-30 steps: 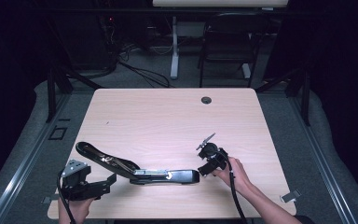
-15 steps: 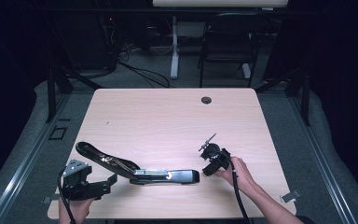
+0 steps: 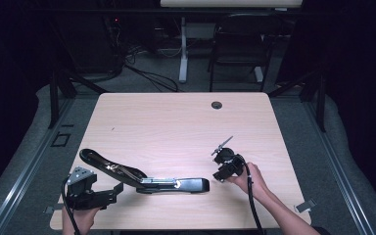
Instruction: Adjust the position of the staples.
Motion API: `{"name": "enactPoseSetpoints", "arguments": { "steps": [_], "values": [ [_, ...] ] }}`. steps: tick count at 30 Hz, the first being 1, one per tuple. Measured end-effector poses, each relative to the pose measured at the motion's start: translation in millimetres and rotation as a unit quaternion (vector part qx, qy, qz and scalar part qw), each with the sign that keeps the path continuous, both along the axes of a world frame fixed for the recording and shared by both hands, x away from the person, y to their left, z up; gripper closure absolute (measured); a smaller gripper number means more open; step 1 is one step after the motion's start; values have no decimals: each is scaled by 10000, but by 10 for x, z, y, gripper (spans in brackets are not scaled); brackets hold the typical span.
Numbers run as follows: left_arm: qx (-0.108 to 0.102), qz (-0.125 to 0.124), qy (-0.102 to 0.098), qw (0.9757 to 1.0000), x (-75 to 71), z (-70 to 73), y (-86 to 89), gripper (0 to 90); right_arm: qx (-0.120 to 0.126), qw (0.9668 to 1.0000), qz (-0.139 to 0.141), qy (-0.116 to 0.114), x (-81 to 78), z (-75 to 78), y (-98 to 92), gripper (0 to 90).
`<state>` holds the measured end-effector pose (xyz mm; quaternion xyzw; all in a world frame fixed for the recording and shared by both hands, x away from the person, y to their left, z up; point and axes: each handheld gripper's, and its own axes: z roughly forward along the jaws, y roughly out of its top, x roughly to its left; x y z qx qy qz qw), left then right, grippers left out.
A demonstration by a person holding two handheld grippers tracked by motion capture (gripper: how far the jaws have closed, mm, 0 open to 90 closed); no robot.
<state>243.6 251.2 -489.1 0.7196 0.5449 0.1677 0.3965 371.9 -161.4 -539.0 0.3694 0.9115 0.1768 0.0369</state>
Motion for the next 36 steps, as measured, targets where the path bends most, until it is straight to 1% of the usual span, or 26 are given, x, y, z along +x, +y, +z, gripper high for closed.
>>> {"name": "enactPoseSetpoints", "arguments": {
  "steps": [1,2,3,7,8,9,12,14,16,18,19,20,21,23,25,26,27,28,30,33,35,36],
  "values": [
    [-3,-3,2,10000,1,0,0,1,-26,10000,25,15,6,-3,6,665],
    [-4,-3,8,10000,0,0,0,1,72,10000,-7,44,4,-15,17,674],
    [-5,0,6,10000,1,0,0,1,40,10000,-10,19,9,-21,20,688],
    [-25,33,-6,10000,-1,2,5,1,65,9999,-63,79,24,-42,21,723],
    [-28,28,1,10000,0,2,5,1,129,9998,-106,96,26,-52,19,731],
    [-17,34,-9,10000,0,0,1,1,137,9998,-131,106,30,-59,16,739],
    [-16,4,-8,10000,2,-1,-5,1,108,9997,-164,158,44,-65,2,745],
    [-15,1,-3,10000,4,-1,-6,1,138,9996,-185,190,47,-75,-1,745],
    [-22,5,-12,10000,4,0,-3,1,82,9996,-194,208,49,-82,1,746],
    [-34,19,-15,10000,3,0,0,1,122,9994,-229,220,45,-97,9,757],
    [-23,9,27,10000,1,8,6,1,96,9994,-207,245,46,-100,9,768],
    [-66,29,-17,10000,3,2,6,1,57,9995,-193,234,46,-101,9,771],
    [-72,33,-17,10000,2,3,8,1,42,9995,-198,249,44,-97,12,773],
    [-80,35,-20,10000,4,2,8,1,20,9996,-184,208,40,-93,15,780],
    [-85,29,-26,10000,4,3,6,1,-96,9997,-111,201,48,-73,7,782],
    [-84,25,-25,10000,4,4,6,1,20,9997,-198,133,36,-86,12,782],
    [-88,20,-23,10000,4,4,5,2,41,9997,-198,121,35,-79,12,782],
    [-57,-13,21,10000,2,12,8,2,76,9997,-190,115,33,-69,10,782],
    [-20,-17,-22,10000,2,12,2,2,117,9998,-171,61,30,-47,7,782],
    [2,-12,-45,10000,0,15,0,2,125,9998,-128,33,23,-20,5,783],
    [-7,9,-62,10000,-4,21,7,2,83,9999,-71,-1,22,-5,4,783],
    [-16,51,-101,9999,-3,20,8,2,76,10000,-55,-7,22,4,4,782]
  ]
}}
